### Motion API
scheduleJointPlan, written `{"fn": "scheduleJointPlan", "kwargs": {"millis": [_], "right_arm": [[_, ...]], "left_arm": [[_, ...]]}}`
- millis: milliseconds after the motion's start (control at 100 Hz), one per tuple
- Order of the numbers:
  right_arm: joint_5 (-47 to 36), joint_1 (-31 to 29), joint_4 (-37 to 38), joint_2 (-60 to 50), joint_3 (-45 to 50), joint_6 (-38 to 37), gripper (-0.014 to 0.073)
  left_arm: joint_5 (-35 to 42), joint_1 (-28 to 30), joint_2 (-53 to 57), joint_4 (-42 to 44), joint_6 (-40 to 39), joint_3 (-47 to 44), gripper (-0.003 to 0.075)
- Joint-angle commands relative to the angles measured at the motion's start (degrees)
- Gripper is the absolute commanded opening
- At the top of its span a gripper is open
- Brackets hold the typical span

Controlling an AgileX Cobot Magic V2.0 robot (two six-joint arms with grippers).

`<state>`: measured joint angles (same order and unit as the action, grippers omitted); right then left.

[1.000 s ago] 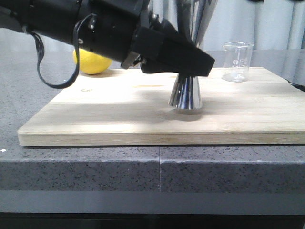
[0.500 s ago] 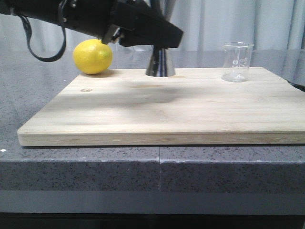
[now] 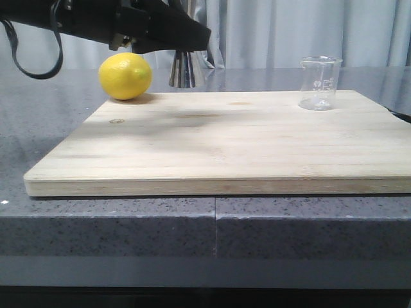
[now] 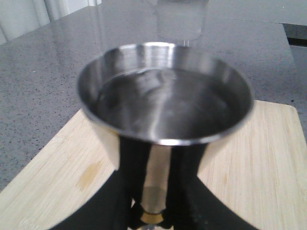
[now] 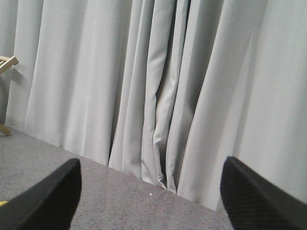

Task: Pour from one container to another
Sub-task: 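Move the filled jigger with the left gripper back toward the lemon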

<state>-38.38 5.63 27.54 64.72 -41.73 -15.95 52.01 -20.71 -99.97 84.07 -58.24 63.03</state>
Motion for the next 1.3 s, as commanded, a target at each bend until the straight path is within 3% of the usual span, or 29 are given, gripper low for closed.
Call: {"fn": "scheduleJointPlan", "kwargs": {"millis": [0, 250, 1290], "right_arm": [[-3.4, -0.3, -1.0, -1.4, -1.3, -0.3, 0.0540], [-3.3, -0.3, -1.0, -1.4, -1.3, -0.4, 0.0540], [-3.2, -0.3, -1.0, -1.4, -1.3, -0.4, 0.0540]], "left_arm": [[3.2, 0.1, 1.3, -6.6, 0.9, 1.9, 0.0058], [3.2, 0.1, -1.3, -9.2, 4.7, 1.9, 0.0058], [4.2, 0.1, -4.4, -10.4, 5.8, 1.9, 0.0063]]}}
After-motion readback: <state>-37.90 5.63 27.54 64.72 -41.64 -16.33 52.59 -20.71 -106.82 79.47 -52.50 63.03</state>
